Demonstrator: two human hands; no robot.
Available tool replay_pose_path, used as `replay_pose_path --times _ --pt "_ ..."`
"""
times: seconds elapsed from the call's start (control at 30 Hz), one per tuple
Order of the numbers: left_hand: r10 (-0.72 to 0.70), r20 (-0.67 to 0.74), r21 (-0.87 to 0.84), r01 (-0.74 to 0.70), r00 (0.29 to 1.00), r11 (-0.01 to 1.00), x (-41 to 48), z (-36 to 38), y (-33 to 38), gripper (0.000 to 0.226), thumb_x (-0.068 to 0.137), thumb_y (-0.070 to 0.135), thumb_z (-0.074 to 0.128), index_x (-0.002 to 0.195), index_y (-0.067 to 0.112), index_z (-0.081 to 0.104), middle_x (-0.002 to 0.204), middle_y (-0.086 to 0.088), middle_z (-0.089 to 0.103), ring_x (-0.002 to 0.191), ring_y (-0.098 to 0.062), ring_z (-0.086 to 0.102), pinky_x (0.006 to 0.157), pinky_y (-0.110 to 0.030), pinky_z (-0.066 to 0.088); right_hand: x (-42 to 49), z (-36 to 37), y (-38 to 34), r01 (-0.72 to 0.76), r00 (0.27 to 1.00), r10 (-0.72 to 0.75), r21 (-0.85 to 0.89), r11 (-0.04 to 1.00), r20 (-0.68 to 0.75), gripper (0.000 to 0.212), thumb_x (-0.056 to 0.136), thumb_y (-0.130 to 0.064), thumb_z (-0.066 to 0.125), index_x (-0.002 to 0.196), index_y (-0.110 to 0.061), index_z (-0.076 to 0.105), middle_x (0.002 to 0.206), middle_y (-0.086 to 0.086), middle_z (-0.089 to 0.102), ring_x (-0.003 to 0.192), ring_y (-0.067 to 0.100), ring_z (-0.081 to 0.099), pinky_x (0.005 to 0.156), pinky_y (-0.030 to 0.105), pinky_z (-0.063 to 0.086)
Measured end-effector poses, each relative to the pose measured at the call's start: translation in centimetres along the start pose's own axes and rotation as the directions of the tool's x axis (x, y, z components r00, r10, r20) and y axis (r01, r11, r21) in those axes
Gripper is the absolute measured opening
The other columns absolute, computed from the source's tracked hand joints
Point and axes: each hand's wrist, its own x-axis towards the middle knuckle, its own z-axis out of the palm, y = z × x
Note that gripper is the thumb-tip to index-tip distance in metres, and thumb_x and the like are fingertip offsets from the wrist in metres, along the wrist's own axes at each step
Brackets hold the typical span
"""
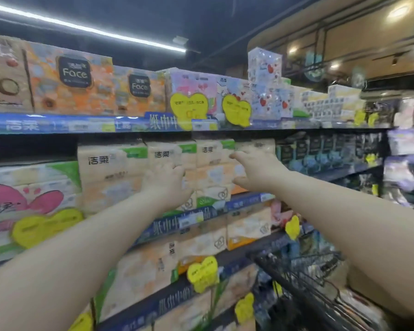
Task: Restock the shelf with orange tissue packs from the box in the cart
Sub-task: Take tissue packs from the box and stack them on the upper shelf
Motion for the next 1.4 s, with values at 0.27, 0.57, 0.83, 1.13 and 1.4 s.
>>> replay_pose_path --times 0.27,0.57,0.83,1.13,1.4 --pt "0.196 0.151 -0.166 -0.171 0.969 0.971 -3.7 4.8 22.9 0.054 0.09 0.058 0.043 0.128 0.02 0.048 0.13 -0.005 0.047 0.117 -0.028 0.05 0.087 -0.038 0.047 -16.8 1.0 17.6 -0.211 0.957 0.224 -0.086 0.974 0.186 0.063 0.092 -0.042 0.053 0.147 -0.025 0.026 0.149 0.004 0.036 0.135 0.028 0.035 0.105 0.05 0.035" --pt "0.4 0.26 -0.281 -0.327 0.879 0.902 -9.0 9.6 42.6 0.055 0.087 0.059 0.048 0.125 0.019 0.051 0.126 -0.006 0.05 0.115 -0.029 0.052 0.09 -0.041 0.047 -30.9 4.1 30.7 -0.357 0.864 0.381 -0.133 0.925 0.328 0.065 0.091 -0.041 0.054 0.147 -0.026 0.026 0.147 0.004 0.039 0.135 0.027 0.036 0.109 0.051 0.03" --pt "0.497 0.359 -0.347 -0.381 0.79 0.857 -7.7 17.4 53.3 0.053 0.087 0.059 0.045 0.124 0.021 0.05 0.123 -0.004 0.05 0.112 -0.027 0.052 0.089 -0.041 0.046 -34.7 10.5 39.3 -0.437 0.78 0.458 -0.154 0.886 0.427 0.06 0.089 -0.042 0.056 0.142 -0.025 0.033 0.139 0.006 0.046 0.129 0.028 0.041 0.103 0.049 0.037" --pt "0.54 0.449 -0.454 -0.339 0.712 0.824 -1.8 27.5 62.2 0.046 0.086 0.055 0.049 0.121 0.025 0.055 0.123 -0.001 0.054 0.114 -0.023 0.053 0.092 -0.038 0.044 -32.4 18.7 50.3 -0.516 0.664 0.526 -0.183 0.837 0.531 0.061 0.089 -0.043 0.055 0.144 -0.027 0.033 0.145 0.004 0.043 0.133 0.027 0.039 0.108 0.048 0.034" --pt "0.483 0.566 -0.431 -0.26 0.668 0.864 1.8 34.4 65.5 0.054 0.088 0.056 0.047 0.13 0.021 0.047 0.131 -0.004 0.05 0.12 -0.026 0.05 0.096 -0.04 0.042 -29.1 25.6 57.4 -0.531 0.599 0.469 -0.117 0.839 0.649 0.058 0.089 -0.041 0.057 0.141 -0.028 0.036 0.142 0.002 0.046 0.131 0.024 0.042 0.107 0.043 0.038"
